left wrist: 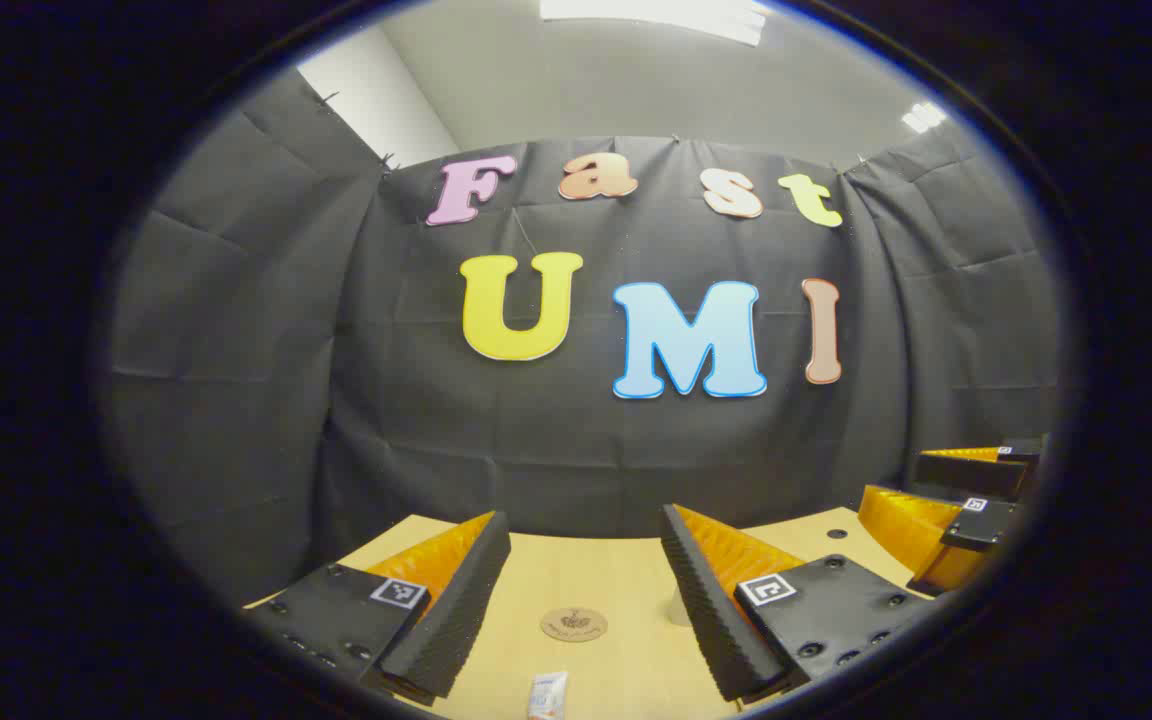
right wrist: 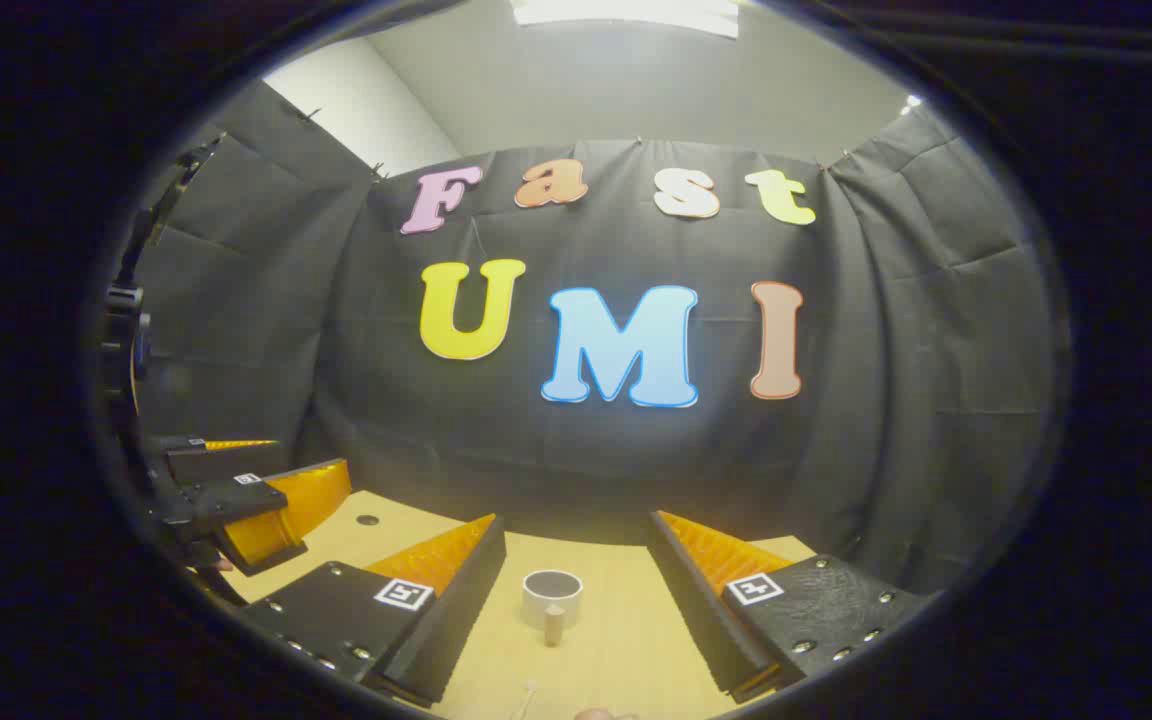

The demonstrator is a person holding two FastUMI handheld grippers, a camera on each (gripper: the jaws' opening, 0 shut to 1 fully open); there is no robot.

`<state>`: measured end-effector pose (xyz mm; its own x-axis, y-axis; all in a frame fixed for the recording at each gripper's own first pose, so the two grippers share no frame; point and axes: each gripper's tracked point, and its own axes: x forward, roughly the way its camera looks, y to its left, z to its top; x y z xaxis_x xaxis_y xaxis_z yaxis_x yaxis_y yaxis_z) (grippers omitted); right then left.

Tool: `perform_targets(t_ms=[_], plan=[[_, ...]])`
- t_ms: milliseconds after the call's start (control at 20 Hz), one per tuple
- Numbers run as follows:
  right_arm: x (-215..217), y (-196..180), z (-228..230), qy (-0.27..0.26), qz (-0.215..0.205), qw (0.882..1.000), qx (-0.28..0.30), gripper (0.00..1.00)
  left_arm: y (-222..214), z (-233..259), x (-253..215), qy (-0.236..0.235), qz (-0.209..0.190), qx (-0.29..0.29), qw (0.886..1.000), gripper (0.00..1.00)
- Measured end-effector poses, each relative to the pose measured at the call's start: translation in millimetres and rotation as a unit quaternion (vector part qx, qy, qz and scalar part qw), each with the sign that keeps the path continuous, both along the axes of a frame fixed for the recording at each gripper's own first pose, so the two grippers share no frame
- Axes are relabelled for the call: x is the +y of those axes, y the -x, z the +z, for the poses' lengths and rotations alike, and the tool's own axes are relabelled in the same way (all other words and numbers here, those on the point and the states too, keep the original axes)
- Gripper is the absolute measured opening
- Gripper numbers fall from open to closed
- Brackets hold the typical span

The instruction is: Put the toothbrush and toothpaste on the desktop into the cup, then pick up the cup and place it on the coaster on the desktop.

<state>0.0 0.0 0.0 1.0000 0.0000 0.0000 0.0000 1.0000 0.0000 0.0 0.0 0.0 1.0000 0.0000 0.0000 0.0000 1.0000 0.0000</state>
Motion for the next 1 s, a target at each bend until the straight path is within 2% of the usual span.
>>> perform_targets(t_ms=[50,100,150,200,250,300,350,400,450,500,550,600,650,700,750,800,900,1000], plan=[[-1.8,-1.3,-3.4,0.000,-0.008,1.000,0.002,0.91,-1.8,-3.1,-0.3,0.001,-0.005,0.005,1.000,0.92],[-1.6,-2.8,-4.7,-0.003,-0.013,1.000,0.005,0.91,-2.6,-3.1,1.3,0.000,-0.008,0.006,1.000,0.92],[2.0,-4.4,-6.0,-0.008,-0.012,1.000,0.007,0.89,-4.5,-1.6,3.3,0.001,-0.011,0.004,1.000,0.97],[3.8,-6.3,-6.7,-0.010,-0.014,1.000,0.010,0.91,-5.9,-0.9,3.8,0.001,-0.014,0.004,1.000,0.97],[2.9,-7.1,-8.5,-0.011,-0.018,1.000,0.014,0.91,-7.1,-2.5,3.3,0.000,-0.018,0.006,1.000,0.92],[4.4,-8.3,-7.9,-0.012,-0.020,1.000,0.015,0.91,-9.2,-3.8,2.3,-0.002,-0.022,0.008,1.000,0.92],[7.0,-9.4,-8.2,-0.011,-0.019,1.000,0.016,0.91,-10.2,-4.0,4.8,-0.003,-0.022,0.009,1.000,0.97],[8.8,-9.9,-8.6,-0.009,-0.020,1.000,0.019,0.91,-11.6,-5.0,5.9,-0.002,-0.022,0.010,1.000,0.92],[8.1,-10.1,-10.2,-0.007,-0.021,1.000,0.021,0.91,-13.8,-7.3,6.7,-0.001,-0.021,0.012,1.000,0.97],[8.6,-10.5,-10.5,-0.007,-0.021,0.999,0.023,0.91,-15.3,-8.2,6.3,-0.001,-0.022,0.015,1.000,0.92],[8.3,-11.4,-10.8,-0.008,-0.022,0.999,0.024,0.91,-15.6,-11.3,5.8,-0.002,-0.024,0.017,1.000,0.92],[9.4,-12.4,-13.3,-0.011,-0.022,0.999,0.029,0.89,-18.3,-12.8,6.4,-0.004,-0.024,0.021,0.999,1.00],[9.8,-13.5,-17.1,-0.012,-0.022,0.999,0.036,0.89,-20.0,-14.4,6.9,-0.005,-0.024,0.025,0.999,0.92],[11.0,-14.6,-20.5,-0.014,-0.021,0.999,0.044,0.91,-21.0,-18.3,5.7,-0.007,-0.027,0.030,0.999,1.00],[11.4,-14.9,-25.2,-0.014,-0.020,0.998,0.052,0.89,-22.7,-25.0,4.2,-0.008,-0.031,0.041,0.999,0.92],[12.5,-15.4,-29.8,-0.014,-0.019,0.998,0.063,0.91,-25.3,-35.1,4.6,-0.007,-0.032,0.056,0.998,0.92],[15.8,-16.8,-46.9,-0.016,-0.015,0.995,0.097,0.91,-28.2,-53.0,5.1,0.000,-0.038,0.086,0.996,1.00],[19.8,-16.4,-64.9,-0.022,-0.009,0.991,0.135,0.91,-29.3,-67.3,9.7,-0.002,-0.035,0.114,0.993,0.98]])
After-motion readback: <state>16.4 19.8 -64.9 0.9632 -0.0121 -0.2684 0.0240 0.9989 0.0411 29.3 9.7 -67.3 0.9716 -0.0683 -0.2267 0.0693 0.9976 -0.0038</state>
